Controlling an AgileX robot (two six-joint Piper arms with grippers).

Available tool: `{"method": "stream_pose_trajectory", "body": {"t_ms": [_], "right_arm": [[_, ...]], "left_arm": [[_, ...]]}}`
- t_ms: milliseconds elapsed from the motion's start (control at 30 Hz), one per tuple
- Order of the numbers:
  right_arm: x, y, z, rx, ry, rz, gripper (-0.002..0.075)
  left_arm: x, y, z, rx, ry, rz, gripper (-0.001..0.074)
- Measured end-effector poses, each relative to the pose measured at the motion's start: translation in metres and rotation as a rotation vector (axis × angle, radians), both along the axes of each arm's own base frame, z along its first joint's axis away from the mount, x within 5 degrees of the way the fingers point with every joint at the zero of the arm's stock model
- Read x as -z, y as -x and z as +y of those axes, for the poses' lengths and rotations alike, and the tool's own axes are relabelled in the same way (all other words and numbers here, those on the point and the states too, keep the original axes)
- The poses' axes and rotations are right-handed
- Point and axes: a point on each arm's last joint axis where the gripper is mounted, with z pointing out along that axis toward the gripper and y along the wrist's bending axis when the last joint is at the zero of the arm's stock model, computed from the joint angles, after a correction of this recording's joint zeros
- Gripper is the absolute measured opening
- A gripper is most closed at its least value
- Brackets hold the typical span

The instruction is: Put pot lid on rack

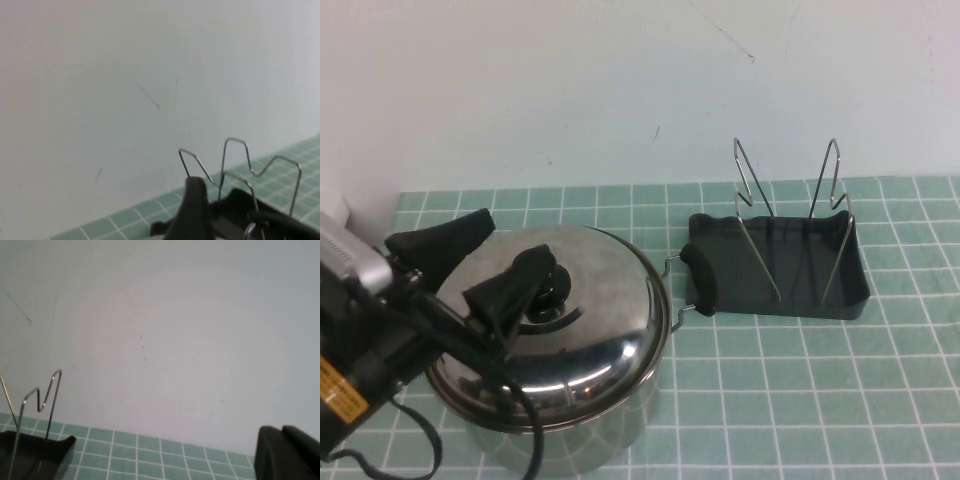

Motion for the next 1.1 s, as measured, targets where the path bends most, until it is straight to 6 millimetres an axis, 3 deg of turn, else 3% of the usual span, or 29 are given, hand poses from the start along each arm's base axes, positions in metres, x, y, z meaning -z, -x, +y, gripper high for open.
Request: {"method": "stream_pose_trajectory", "body": {"t_ms": [100, 233, 467, 533, 733, 900, 1000, 1100], "right_arm": [[0.001, 0.0, 0.0, 0.001, -0.011, 0.015, -0.0003], [0.003, 0.0, 0.0, 0.003, -0.032, 0.036, -0.0003], [0.006, 0.0, -0.001, 0.005, -0.046, 0.059, -0.0003], [0.006, 0.0, -0.001, 0.005, -0.046, 0.059, -0.0003], [0.006, 0.0, -0.001, 0.004, -0.055, 0.06, -0.0003], [0.004, 0.0, 0.0, -0.002, -0.081, 0.052, -0.0003], [-0.009, 0.003, 0.0, -0.005, -0.101, 0.024, -0.0003], [-0.034, 0.012, 0.001, -0.025, -0.194, -0.008, -0.0003]], "left_arm": [[0.011, -0.014, -0.008, 0.025, -0.057, 0.069, 0.0579], [0.023, -0.025, -0.014, 0.025, -0.1, 0.137, 0.0569], [0.034, -0.03, -0.012, -0.024, -0.199, 0.203, 0.0404], [0.033, -0.031, -0.013, -0.023, -0.203, 0.193, 0.033], [0.03, -0.031, -0.014, -0.015, -0.185, 0.151, 0.0333], [0.016, -0.03, -0.016, 0.014, -0.05, 0.072, 0.0333], [0.011, -0.03, -0.015, 0.014, 0.03, 0.087, 0.0333], [0.001, -0.027, -0.015, 0.013, 0.093, 0.094, 0.0333]]}}
